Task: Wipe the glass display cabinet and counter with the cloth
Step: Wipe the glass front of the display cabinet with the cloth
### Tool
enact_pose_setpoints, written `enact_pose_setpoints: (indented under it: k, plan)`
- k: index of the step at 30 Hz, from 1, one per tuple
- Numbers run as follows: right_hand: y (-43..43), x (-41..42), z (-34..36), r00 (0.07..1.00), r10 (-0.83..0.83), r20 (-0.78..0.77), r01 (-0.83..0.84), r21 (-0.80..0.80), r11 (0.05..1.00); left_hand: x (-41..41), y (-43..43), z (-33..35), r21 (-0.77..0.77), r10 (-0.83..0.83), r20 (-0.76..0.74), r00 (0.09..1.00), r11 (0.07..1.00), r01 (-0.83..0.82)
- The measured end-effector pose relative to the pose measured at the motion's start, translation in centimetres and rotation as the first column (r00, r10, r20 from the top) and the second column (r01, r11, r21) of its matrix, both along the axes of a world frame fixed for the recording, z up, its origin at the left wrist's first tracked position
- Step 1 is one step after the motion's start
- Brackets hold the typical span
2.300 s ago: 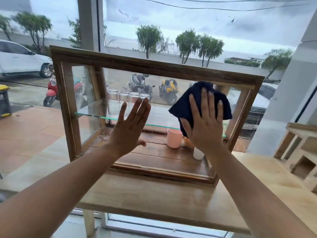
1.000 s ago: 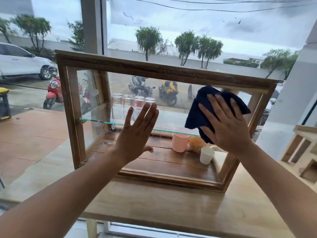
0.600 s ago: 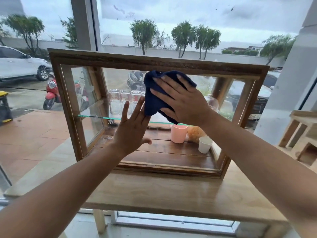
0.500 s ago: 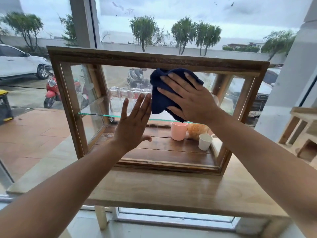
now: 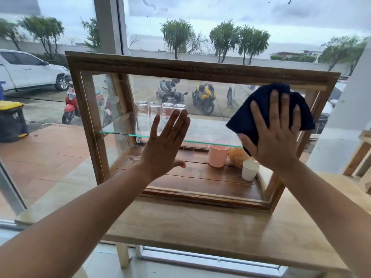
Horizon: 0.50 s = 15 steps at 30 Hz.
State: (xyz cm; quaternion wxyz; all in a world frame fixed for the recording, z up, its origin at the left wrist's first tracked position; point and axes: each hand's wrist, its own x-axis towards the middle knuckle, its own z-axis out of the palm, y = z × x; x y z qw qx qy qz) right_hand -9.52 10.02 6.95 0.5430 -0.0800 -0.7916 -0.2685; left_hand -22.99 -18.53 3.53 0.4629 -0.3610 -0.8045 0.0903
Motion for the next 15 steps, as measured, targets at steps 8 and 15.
enact_pose_setpoints:
  k: [8,15]
  plan:
    - [-5.6,-3.7,-0.8,0.995,0.103,-0.010,-0.103,0.019,0.995,-0.4,0.0,0.0,-0.006,-0.027,-0.007,1.000,1.000,0.027]
    - [-6.1,-4.1,-10.7,0.930,0.072,0.360,-0.213,0.370,0.904,-0.2,0.0,-0.1,0.026,-0.033,-0.004,0.999,0.999,0.034]
